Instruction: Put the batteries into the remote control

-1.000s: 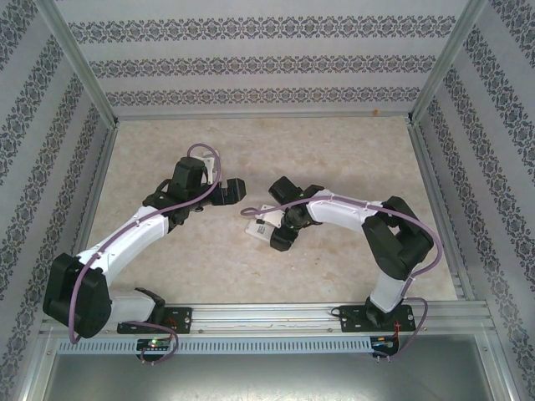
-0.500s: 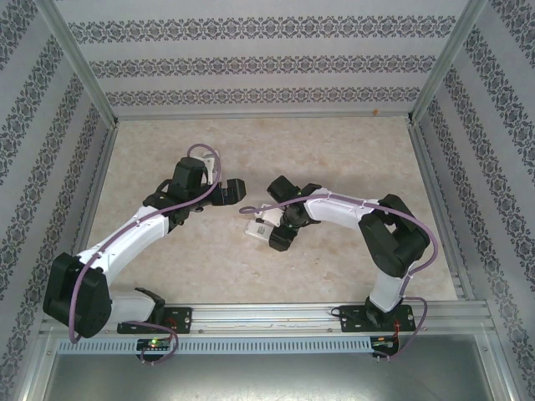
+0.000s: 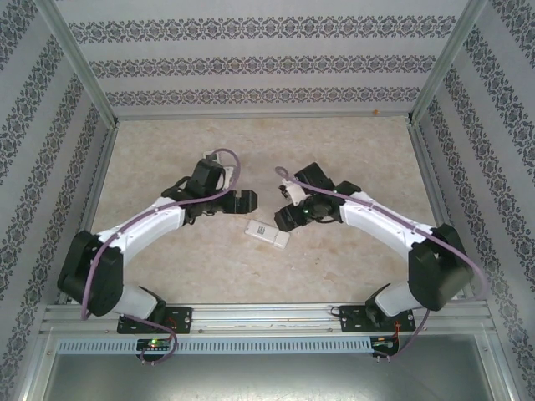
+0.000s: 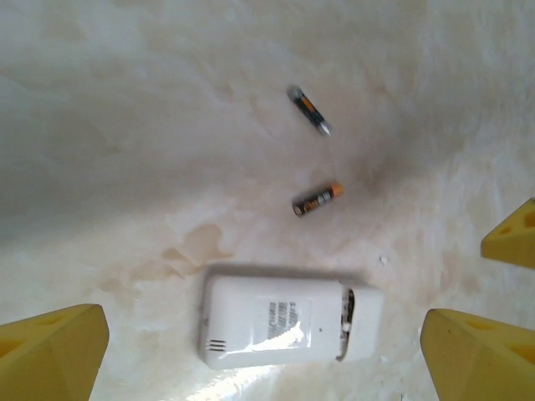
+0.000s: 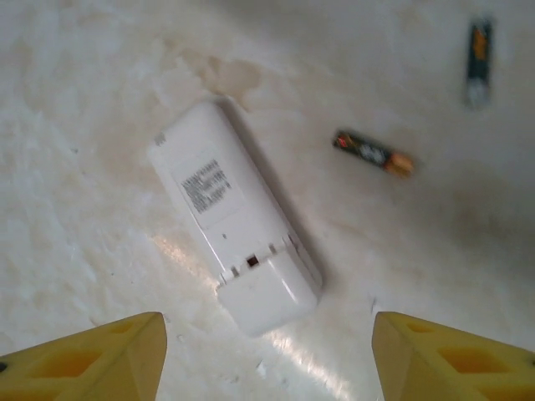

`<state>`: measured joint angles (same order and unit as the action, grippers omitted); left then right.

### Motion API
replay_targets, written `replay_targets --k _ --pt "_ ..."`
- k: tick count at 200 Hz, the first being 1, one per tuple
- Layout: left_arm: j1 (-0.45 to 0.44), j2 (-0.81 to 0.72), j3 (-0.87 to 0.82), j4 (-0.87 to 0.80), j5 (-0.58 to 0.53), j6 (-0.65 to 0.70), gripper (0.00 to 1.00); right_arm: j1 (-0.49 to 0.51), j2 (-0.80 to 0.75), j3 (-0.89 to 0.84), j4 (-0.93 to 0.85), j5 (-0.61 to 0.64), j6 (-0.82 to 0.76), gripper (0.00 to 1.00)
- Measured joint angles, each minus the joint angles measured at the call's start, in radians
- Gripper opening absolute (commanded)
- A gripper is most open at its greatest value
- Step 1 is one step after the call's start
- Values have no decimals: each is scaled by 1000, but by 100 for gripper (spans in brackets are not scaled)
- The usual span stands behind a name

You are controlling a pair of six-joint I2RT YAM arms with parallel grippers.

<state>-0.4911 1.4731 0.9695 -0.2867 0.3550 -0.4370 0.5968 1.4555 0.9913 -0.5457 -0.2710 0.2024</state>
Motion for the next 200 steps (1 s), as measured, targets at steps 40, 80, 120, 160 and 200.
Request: replay_targets --k 40,80,120,160,200 --pt "-63 169 88 -106 0 23 90 -3 83 -71 -3 -32 208 56" --pt "-63 244 93 -194 1 56 85 8 154 -69 28 -24 283 51" --pt "-63 297 120 -241 41 92 76 18 217 -44 46 -13 320 49" --pt "-61 340 143 -277 49 113 66 23 249 -8 22 -6 330 46" --pt "-60 345 143 -279 26 120 60 22 276 33 -27 -5 362 45"
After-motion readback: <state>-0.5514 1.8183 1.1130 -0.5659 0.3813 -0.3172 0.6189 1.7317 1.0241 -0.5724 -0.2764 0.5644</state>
